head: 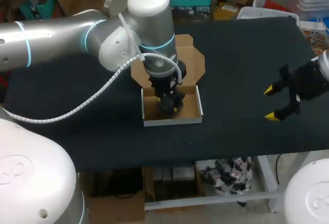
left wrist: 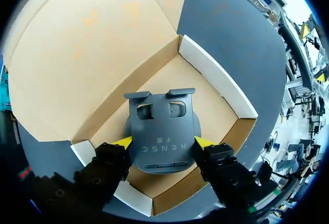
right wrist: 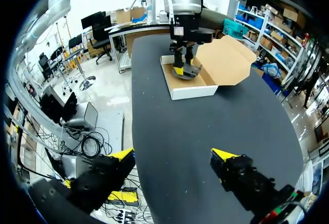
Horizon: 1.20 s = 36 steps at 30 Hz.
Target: Assemble the packaging by folding the flat box into shape, placing the metal phone stand inside, and closing the box properly
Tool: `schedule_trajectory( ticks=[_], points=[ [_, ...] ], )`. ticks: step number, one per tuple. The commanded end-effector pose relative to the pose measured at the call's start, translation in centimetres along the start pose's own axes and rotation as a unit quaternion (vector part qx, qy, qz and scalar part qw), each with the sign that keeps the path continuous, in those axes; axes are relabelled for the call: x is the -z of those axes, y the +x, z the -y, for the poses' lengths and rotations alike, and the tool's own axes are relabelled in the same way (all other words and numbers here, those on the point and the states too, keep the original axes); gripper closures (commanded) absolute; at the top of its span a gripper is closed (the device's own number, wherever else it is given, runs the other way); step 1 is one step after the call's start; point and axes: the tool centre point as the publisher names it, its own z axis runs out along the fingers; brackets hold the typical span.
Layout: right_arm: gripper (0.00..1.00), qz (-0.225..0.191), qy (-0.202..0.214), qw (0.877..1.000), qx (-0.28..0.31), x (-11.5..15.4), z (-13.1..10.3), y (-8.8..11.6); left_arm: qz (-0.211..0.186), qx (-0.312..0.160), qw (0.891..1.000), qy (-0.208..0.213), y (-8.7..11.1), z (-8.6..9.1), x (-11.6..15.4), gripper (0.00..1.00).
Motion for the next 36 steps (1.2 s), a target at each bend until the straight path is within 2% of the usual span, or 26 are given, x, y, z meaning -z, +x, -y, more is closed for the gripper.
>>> schedule_trajectory(
  ticks=[1,21,22,23,25,26,27,28,36],
  points=[
    [0.0,-0.001,-0.001,1.0,0.0,0.1,0.0,0.0,0.001,0.001,1.0,-0.007,0.1,0.4,-0.7,1.0],
    [0.0,-0.001,-0.001,1.0,0.0,0.1,0.0,0.0,0.003,0.015,1.0,-0.021,0.1,0.8,-2.1,1.0],
    [0.0,-0.001,-0.001,1.0,0.0,0.1,0.0,0.0,0.005,0.015,1.0,-0.021,0.1,0.8,-2.0,0.93],
    [0.0,-0.001,-0.001,1.0,0.0,0.1,0.0,0.0,0.005,0.016,1.0,-0.021,0.2,0.8,-2.0,0.73],
    [0.0,-0.001,-0.001,1.0,0.0,0.1,0.0,0.0,0.007,0.016,1.0,-0.021,0.2,0.9,-2.0,0.46],
    [0.0,-0.001,-0.001,1.0,0.0,0.1,0.0,0.0,0.008,0.017,1.0,-0.021,0.2,0.9,-2.0,0.2],
    [0.0,-0.001,-0.001,1.0,0.0,0.1,0.0,0.0,0.009,0.017,1.0,-0.021,0.2,0.9,-2.0,0.03],
    [0.0,-0.001,-0.001,1.0,0.0,0.1,0.0,0.0,0.01,0.019,1.0,-0.021,0.2,0.9,-2.0,0.0],
    [0.0,-0.001,-0.001,1.0,0.0,0.1,0.0,0.0,0.015,0.029,0.999,-0.012,0.3,1.0,-1.1,0.0]
  ],
)
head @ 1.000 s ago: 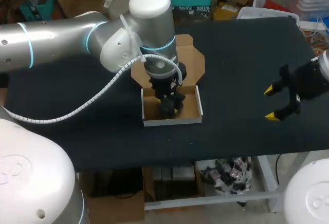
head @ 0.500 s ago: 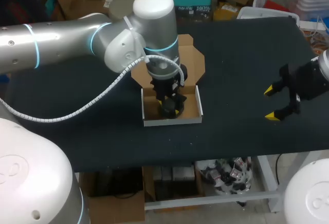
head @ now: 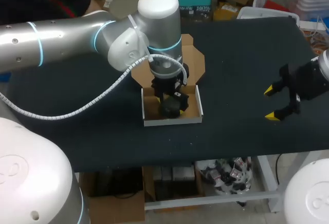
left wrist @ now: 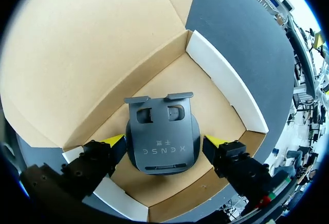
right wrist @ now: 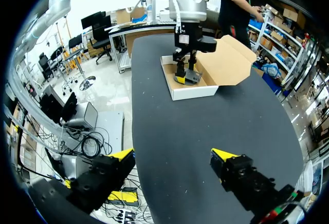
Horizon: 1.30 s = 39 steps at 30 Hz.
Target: Assemble the packaging by folding the flat box into shape, placing the metal phone stand inside, and closing the box properly
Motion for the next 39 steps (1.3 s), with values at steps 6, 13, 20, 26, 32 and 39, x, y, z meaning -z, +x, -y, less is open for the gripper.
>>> schedule_trajectory(
  ticks=[6,13,20,26,32,39],
  points=[
    [0.0,-0.001,-0.001,1.0,0.0,0.1,0.0,0.0,0.007,0.017,1.0,0.011,0.5,-0.3,1.9,0.0],
    [0.0,-0.001,-0.001,1.0,0.0,0.1,0.0,0.0,0.011,0.079,0.997,0.012,0.5,-0.2,3.0,0.0],
    [0.0,-0.001,-0.001,1.0,0.0,0.1,0.0,0.0,0.017,0.148,0.989,0.004,0.9,-0.1,3.8,0.0],
    [0.0,-0.001,-0.001,1.0,0.0,0.1,0.0,0.0,0.03,0.198,0.98,-0.002,1.2,-0.3,4.5,0.0],
    [0.0,-0.001,-0.001,1.0,0.0,0.1,0.0,0.0,0.03,0.198,0.98,-0.002,1.2,-0.3,4.5,0.0],
    [0.0,-0.001,-0.001,1.0,0.0,0.1,0.0,0.0,0.03,0.198,0.98,-0.002,1.2,-0.3,4.5,0.0]
  ],
)
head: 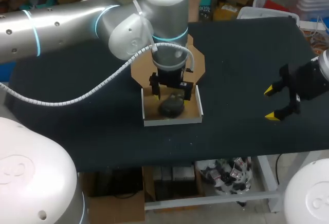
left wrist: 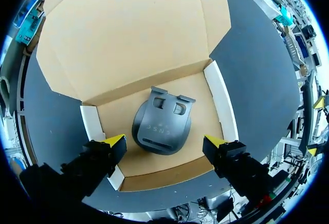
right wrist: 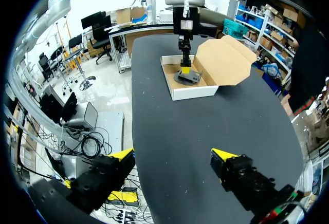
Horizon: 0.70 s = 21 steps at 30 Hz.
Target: Assemble the packaging by folding the flat box into shape, placing the metal phone stand inside, and closing the box properly
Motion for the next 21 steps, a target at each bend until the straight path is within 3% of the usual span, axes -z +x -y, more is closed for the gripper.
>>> schedule_trajectory(
  ticks=[1,4,9,21],
  points=[
    [0.0,-0.001,-0.001,1.0,0.0,0.1,0.0,0.0,-0.006,0.005,1.0,-0.009,0.0,0.1,0.1,0.0],
    [0.0,-0.001,-0.001,1.0,0.0,0.1,0.0,0.0,-0.027,0.032,0.999,-0.012,-0.7,0.5,0.0,0.0],
    [0.0,-0.001,-0.001,1.0,0.0,0.1,0.0,0.0,-0.03,0.058,0.998,-0.015,-0.8,0.4,-1.0,0.0],
    [0.0,-0.001,-0.001,1.0,0.0,0.1,0.0,0.0,-0.008,0.101,0.995,-0.004,0.3,-0.8,-2.2,0.0]
  ],
)
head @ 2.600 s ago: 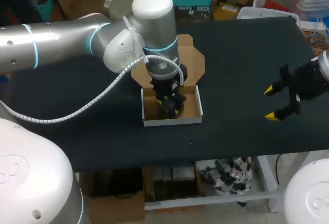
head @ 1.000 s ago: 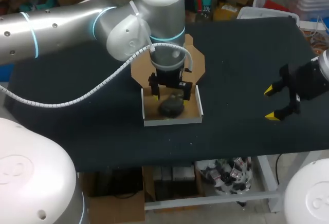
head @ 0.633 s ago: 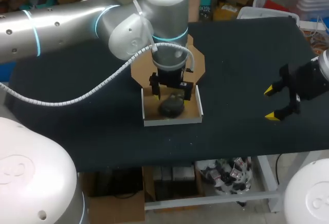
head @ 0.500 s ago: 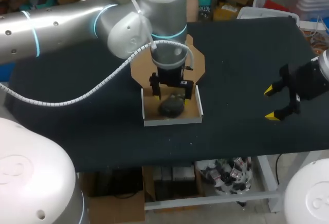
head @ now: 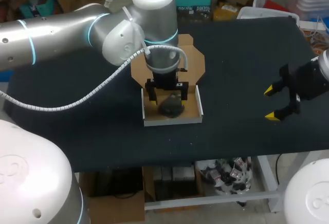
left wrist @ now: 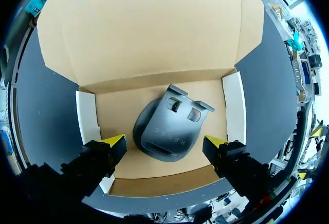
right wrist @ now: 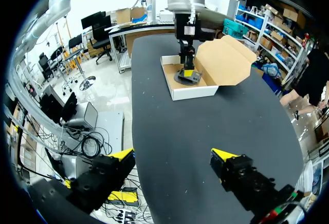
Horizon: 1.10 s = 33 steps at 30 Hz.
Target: Assemble the packaging by folding the flat box into shape, placing the metal phone stand inside, and closing the box properly
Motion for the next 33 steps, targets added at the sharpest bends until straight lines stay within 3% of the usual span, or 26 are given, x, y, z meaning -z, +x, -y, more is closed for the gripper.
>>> schedule_trajectory(
  ticks=[1,19,33],
  points=[
    [0.0,-0.001,-0.001,1.0,0.0,0.1,0.0,0.0,0.015,0.007,1.0,0.009,0.9,-0.7,-0.2,0.0],
    [0.0,-0.001,-0.001,1.0,0.0,0.1,0.0,0.0,0.039,0.041,0.998,0.01,1.5,-2.9,-1.1,0.0],
    [0.0,-0.001,-0.001,1.0,0.0,0.1,0.0,0.0,0.048,0.05,0.998,-0.003,2.5,-6.0,-1.6,0.0]
  ],
)
